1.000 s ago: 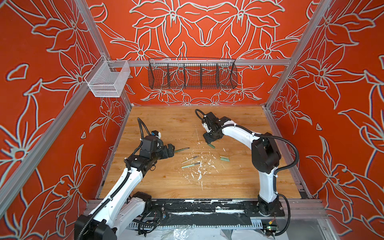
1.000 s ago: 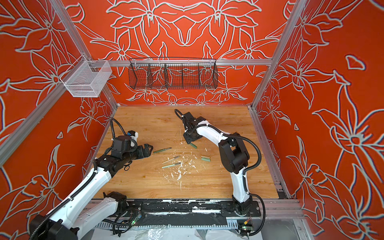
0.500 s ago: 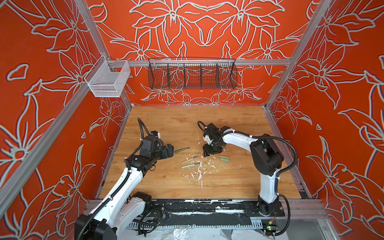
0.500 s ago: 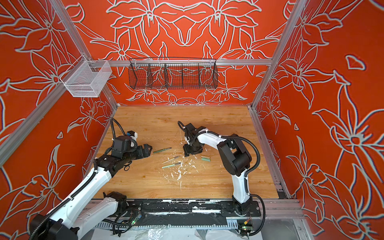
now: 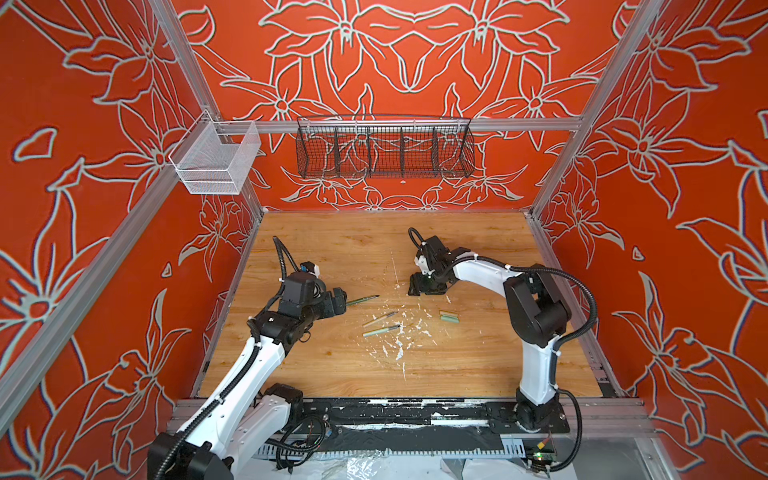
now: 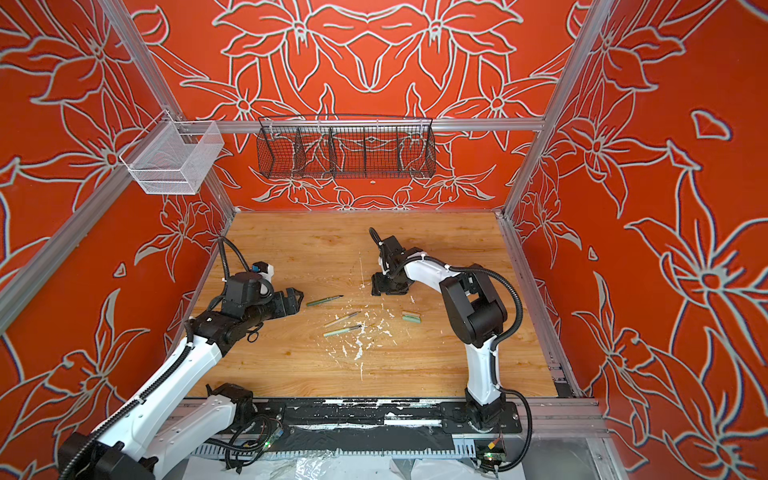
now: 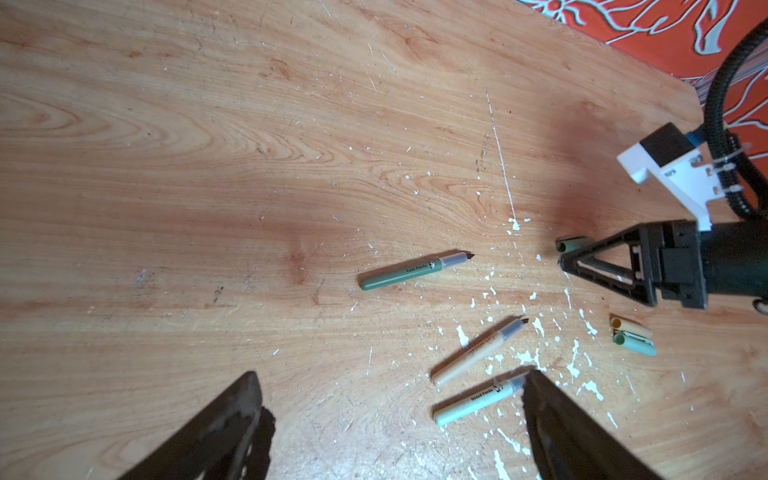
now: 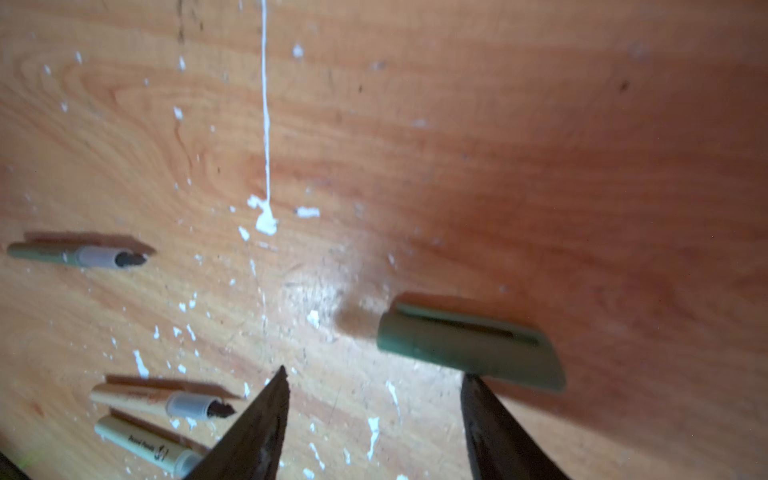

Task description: Insert the pens into the pen caps

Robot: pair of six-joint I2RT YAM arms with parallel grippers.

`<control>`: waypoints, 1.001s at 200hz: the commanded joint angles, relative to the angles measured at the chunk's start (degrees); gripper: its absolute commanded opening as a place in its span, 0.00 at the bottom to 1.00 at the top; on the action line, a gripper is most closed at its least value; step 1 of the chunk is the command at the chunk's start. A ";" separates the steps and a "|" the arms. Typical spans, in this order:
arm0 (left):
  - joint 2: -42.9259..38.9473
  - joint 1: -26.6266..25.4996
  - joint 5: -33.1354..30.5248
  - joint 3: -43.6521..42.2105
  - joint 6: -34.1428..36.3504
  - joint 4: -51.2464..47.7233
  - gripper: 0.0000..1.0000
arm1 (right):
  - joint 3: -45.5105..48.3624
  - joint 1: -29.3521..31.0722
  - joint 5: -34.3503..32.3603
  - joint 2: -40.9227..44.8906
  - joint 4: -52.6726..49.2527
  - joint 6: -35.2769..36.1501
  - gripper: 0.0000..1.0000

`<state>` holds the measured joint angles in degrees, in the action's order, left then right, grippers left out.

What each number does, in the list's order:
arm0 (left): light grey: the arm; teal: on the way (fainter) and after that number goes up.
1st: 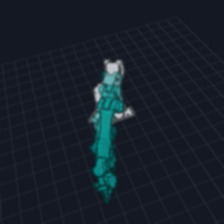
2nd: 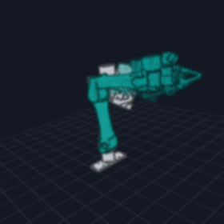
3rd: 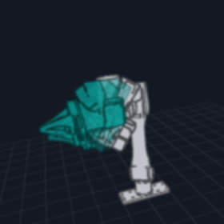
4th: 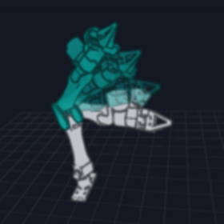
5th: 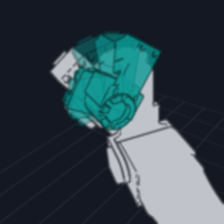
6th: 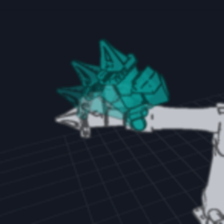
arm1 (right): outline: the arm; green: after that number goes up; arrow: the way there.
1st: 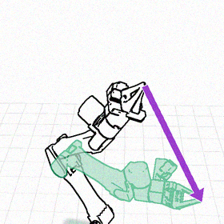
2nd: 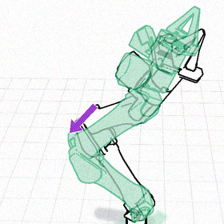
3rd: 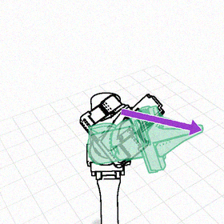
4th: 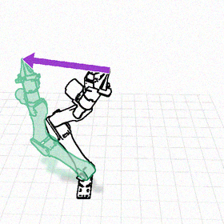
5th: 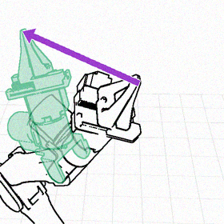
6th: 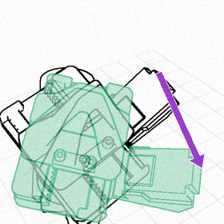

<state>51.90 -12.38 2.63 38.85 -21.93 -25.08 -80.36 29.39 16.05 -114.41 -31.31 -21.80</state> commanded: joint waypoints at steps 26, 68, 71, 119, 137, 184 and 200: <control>-1.68 -0.24 1.05 -1.05 0.54 0.09 0.97 | -4.08 -0.68 -1.95 -3.38 -0.29 -0.39 0.66; -1.45 -0.26 1.62 -0.97 0.59 0.38 0.97 | -4.94 -2.36 1.04 -4.77 3.61 -1.13 0.66; -1.41 -0.24 1.67 -0.96 0.60 0.38 0.97 | -5.02 -2.40 0.84 -4.69 3.55 -1.07 0.66; -1.37 -0.22 2.38 -0.88 0.71 0.91 0.97 | -8.31 -3.26 -3.32 -6.18 -2.28 2.15 0.62; -1.36 -0.24 2.29 -0.93 0.53 0.99 0.97 | -7.79 -4.53 -0.42 -6.17 -0.87 0.58 0.57; -1.13 -0.23 2.35 -1.06 0.75 1.08 0.97 | -8.77 -4.69 -2.25 -6.58 -2.93 0.01 0.44; -0.93 -0.27 2.70 -1.14 0.76 1.17 0.97 | -8.47 -4.69 -2.01 -6.32 -2.41 -0.51 0.42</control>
<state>50.89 -12.38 4.51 38.44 -21.69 -24.73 -88.03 24.69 15.00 -120.42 -32.38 -21.39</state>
